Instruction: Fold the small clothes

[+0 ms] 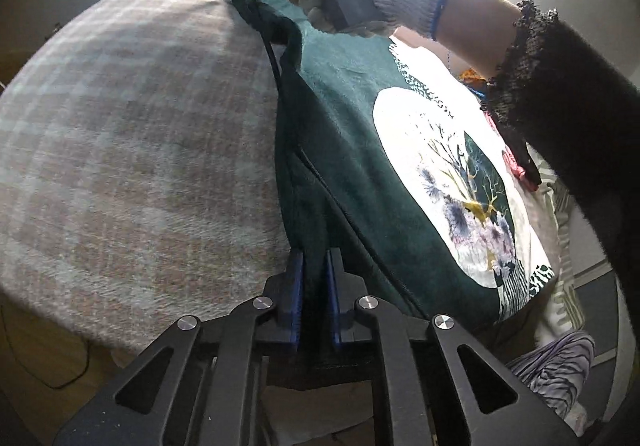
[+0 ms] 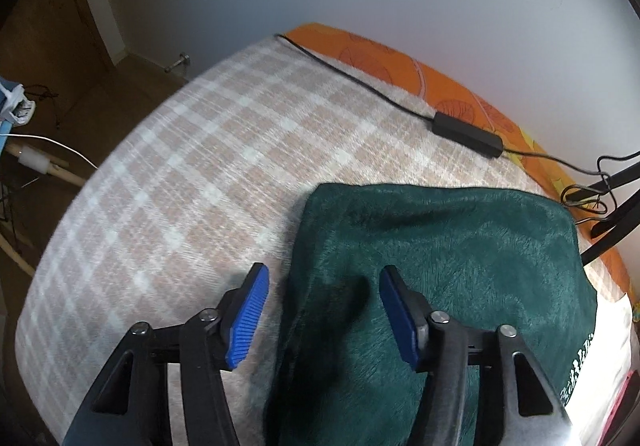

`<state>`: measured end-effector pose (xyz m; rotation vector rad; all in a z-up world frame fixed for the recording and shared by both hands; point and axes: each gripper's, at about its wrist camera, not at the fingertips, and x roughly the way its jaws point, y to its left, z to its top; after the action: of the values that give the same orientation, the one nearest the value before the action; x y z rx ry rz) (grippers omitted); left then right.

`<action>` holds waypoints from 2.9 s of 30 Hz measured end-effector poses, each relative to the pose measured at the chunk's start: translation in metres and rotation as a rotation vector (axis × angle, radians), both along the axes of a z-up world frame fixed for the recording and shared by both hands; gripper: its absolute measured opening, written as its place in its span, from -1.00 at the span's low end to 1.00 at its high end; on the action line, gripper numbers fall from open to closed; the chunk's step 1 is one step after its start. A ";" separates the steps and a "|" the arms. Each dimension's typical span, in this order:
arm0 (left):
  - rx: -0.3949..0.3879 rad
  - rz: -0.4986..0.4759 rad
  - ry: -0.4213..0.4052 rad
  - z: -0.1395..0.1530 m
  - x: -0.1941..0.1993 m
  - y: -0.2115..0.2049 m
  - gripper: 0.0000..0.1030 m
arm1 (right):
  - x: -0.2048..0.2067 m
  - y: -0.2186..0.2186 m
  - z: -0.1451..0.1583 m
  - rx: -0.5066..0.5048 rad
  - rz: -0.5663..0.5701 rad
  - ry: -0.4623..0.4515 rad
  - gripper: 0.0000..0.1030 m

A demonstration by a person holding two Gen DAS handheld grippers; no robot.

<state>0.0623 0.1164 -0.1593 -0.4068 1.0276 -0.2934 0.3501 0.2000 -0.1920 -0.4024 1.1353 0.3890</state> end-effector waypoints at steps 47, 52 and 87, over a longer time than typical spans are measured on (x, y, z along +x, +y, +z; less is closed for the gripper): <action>0.060 -0.332 -0.058 0.018 0.017 -0.142 -0.97 | 0.013 -0.292 0.032 0.453 -0.380 0.058 0.07; 0.080 -0.352 -0.057 0.015 0.018 -0.150 -0.97 | 0.023 -0.294 0.022 0.405 -0.421 0.101 0.26; 0.037 -0.453 -0.050 0.015 0.016 -0.180 -0.97 | 0.029 -0.306 0.021 0.166 -0.365 -0.027 -0.98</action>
<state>0.0788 -0.0633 -0.1447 -0.1269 1.0685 -0.6855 0.3793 -0.1059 -0.1715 -0.0507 1.1141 0.1546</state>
